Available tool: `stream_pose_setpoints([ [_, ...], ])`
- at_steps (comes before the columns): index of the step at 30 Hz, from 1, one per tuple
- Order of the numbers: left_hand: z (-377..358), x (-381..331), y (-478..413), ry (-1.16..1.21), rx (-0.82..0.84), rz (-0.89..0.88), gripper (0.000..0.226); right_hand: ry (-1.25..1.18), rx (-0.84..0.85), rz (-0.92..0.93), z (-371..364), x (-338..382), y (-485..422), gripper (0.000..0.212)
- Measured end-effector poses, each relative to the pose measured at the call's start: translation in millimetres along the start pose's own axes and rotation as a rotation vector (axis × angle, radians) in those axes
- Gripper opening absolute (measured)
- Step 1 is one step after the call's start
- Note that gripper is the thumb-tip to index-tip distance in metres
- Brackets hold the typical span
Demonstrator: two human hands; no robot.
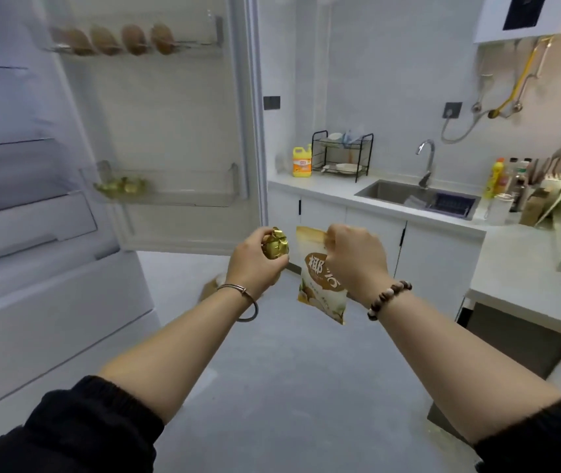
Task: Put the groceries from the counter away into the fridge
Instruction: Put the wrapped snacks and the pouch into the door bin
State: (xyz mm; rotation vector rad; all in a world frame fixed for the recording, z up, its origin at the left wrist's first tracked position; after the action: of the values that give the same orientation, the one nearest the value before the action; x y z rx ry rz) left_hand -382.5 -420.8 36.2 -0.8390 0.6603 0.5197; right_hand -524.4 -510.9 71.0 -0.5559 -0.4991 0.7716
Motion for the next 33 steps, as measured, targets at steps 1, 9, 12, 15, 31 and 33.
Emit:
stream_pose_setpoints([
  [1,8.7,5.9,-5.5,-0.005,-0.016,0.007,0.043,-0.025,-0.012,0.013,-3.5,11.0,-7.0,0.015],
  [9,75.8,54.4,-64.1,-0.019,-0.155,0.081,0.039,-0.200,-0.105,0.114,-32.0,87.2,-74.5,0.018],
  [12,98.4,75.8,-87.7,-0.030,-0.195,0.104,0.041,-0.272,-0.180,0.141,-38.8,111.7,-102.1,0.017],
  [15,116.1,93.7,-113.9,-0.069,-0.222,0.108,0.045,-0.445,-0.304,0.100,-37.7,125.5,-128.9,0.013],
  [31,150.4,92.2,-246.4,0.036,-0.519,-0.086,0.046,-0.845,-0.761,0.074,-47.4,147.6,-274.4,0.012],
  [33,147.8,96.6,-259.9,0.000,-0.525,-0.098,0.049,-0.743,-0.714,0.134,-62.7,158.3,-288.3,0.013],
])
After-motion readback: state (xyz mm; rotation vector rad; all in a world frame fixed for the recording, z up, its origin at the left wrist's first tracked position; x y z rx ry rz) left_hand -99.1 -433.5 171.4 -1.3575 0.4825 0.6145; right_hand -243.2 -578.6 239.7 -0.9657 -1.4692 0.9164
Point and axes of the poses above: each hand's wrist, its own y-axis away from the middle knuckle, its own z-axis out of the back of the hand, x = y × z, the point moved 10 cm from there along -y, towards the middle knuckle, and after that the axes turned 8 degrees about -x, right-handed, at the moved point
